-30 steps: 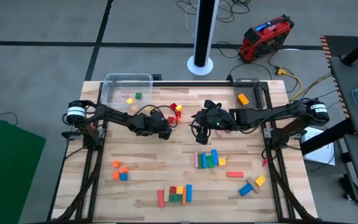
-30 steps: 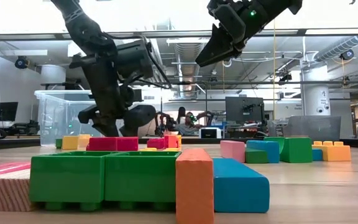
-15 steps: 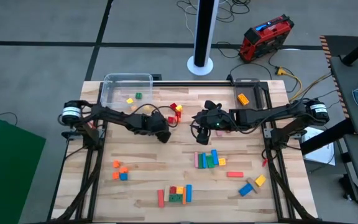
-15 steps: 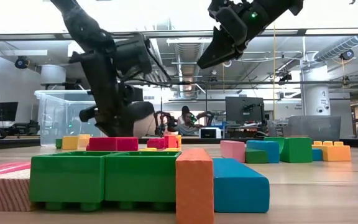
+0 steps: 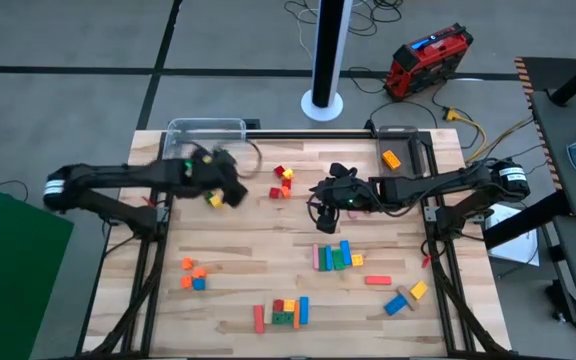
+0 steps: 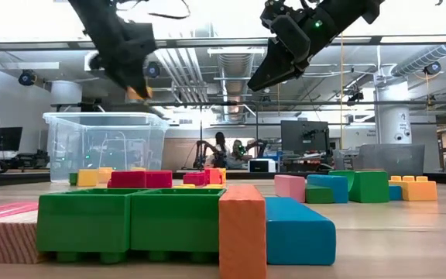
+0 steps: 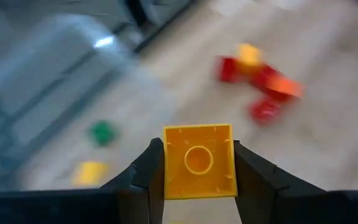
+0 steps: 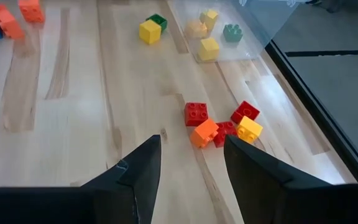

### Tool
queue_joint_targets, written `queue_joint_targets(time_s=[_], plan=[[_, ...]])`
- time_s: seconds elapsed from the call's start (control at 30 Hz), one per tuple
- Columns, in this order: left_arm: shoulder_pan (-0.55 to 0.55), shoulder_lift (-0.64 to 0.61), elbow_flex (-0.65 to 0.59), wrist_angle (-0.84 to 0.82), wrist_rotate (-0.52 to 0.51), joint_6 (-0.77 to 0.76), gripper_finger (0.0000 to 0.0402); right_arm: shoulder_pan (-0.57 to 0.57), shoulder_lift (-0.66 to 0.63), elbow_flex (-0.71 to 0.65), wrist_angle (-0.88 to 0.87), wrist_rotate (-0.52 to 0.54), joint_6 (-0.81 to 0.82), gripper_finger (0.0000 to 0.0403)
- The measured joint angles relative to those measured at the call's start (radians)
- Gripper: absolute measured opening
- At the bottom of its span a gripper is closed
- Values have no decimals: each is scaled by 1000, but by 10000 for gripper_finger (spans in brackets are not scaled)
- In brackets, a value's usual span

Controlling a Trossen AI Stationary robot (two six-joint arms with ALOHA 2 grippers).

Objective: Sort blocks by size
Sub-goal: Put the yellow square game piece into the transparent bin, then put the pink rectangular wooden block into the black bin

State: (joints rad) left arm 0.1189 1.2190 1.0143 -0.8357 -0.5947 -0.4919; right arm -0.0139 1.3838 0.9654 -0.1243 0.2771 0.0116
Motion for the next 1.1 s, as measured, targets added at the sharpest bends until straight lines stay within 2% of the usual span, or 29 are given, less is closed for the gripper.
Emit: queue_joint_targets(time_s=[0.23,0.37,0.5,0.67,0.83,0.93,1.1], plan=[[220,-138,-9,-80,-77,10,133,-2,0,-20,48,0,11,165],[347,-142,-21,-99,-77,17,156,-6,0,-22,48,0,35,176],[397,-116,-22,-97,-77,59,183,-6,0,-22,46,-17,44,187],[398,-97,-22,-73,-75,102,208,-6,0,-22,38,-20,58,192],[352,-96,-22,-66,-75,106,211,-6,0,-22,-26,-31,75,180],[281,-93,-22,-34,-76,107,206,-6,4,-30,-50,-83,95,167],[115,-79,-22,47,-75,157,195,3,42,-41,-58,-227,121,135]])
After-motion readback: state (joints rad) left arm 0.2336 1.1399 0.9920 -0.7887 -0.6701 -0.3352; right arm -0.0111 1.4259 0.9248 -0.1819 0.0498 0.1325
